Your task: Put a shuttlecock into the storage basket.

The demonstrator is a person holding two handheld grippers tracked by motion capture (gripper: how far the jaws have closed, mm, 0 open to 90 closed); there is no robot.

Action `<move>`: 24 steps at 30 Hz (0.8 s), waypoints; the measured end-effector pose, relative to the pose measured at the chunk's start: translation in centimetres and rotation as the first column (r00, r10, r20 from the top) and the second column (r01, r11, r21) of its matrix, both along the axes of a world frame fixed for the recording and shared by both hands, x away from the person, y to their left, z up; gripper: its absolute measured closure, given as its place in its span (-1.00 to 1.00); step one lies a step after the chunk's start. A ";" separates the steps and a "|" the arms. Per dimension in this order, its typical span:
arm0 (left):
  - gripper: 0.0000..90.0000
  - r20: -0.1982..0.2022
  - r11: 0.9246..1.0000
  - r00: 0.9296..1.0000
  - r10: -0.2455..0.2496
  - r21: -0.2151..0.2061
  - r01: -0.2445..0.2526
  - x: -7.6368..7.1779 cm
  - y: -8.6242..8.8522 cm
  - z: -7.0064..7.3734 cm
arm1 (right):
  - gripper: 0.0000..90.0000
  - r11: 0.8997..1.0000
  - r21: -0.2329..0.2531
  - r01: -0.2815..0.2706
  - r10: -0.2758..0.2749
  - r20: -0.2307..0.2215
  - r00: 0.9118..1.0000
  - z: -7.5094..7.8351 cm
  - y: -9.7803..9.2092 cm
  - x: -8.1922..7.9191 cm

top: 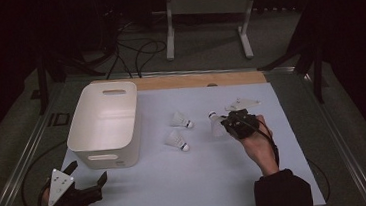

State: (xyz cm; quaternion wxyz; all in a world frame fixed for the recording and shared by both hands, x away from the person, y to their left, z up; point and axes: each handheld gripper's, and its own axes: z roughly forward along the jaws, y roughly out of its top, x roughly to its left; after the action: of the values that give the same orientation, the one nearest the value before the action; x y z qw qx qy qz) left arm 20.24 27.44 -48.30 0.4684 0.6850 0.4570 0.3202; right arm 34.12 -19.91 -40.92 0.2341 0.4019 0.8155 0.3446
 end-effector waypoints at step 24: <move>-1.00 -0.001 1.000 1.000 0.004 0.002 -0.004 0.1 0.0 0.0 | 0.97 0.998 0.056 -0.019 0.019 -0.001 1.000 1.8 0.5 1.0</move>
State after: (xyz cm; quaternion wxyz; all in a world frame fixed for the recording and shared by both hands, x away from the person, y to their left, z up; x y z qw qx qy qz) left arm 20.31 27.48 -48.30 0.4669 0.6848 0.4583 0.3210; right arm 35.10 -19.39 -39.13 0.2188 0.4010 0.8093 0.3693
